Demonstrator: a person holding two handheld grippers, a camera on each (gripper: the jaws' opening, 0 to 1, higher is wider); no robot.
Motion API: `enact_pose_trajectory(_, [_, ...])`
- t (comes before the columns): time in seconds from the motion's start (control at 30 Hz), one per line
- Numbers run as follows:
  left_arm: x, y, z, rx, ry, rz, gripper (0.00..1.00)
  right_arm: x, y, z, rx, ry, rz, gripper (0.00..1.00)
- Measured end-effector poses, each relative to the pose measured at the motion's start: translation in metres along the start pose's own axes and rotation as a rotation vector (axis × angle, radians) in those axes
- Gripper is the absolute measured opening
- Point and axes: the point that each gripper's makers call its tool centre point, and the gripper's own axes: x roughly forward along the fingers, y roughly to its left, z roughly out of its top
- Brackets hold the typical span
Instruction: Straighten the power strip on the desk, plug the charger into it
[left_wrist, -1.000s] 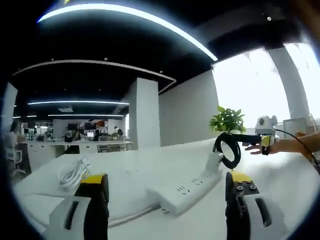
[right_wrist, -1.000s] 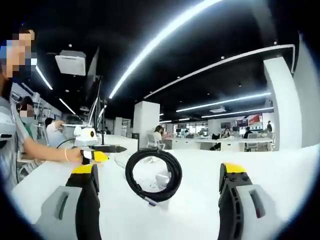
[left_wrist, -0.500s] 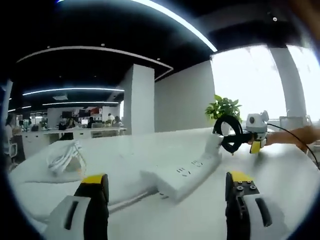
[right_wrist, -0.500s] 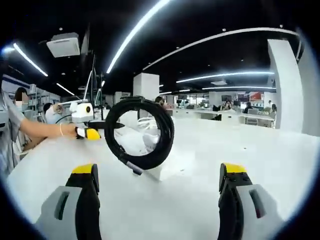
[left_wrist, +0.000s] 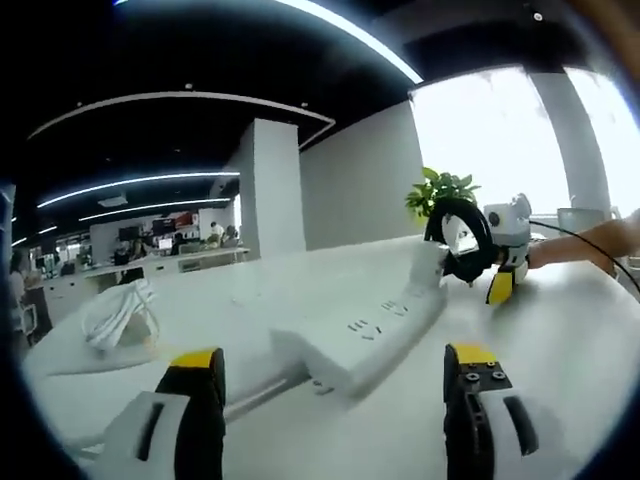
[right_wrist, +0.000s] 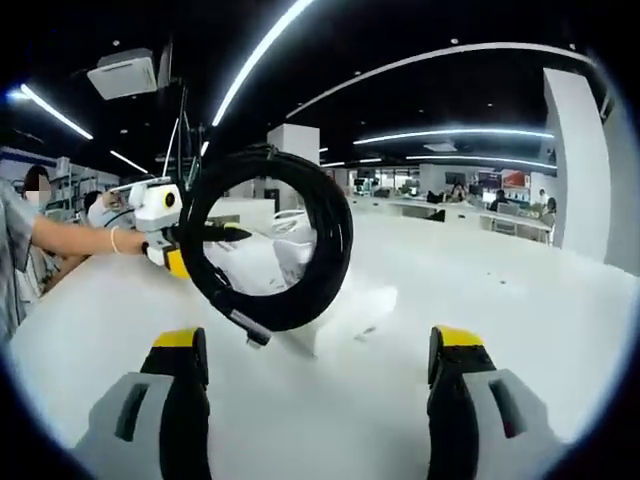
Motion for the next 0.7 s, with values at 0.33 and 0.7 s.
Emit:
enact_pose_trajectory(0.33, [0.008,-0.013,-0.010,-0.006,0.080,-0.021,0.71,0.011,0.004,0.005,-0.012,0.017,0.016,0.63])
enact_pose_trajectory(0.7, [0.013,-0.006,-0.012,-0.014,0.119,-0.008,0.53,0.014,0.003,-0.002,-0.013,0.079,0.013,0.42])
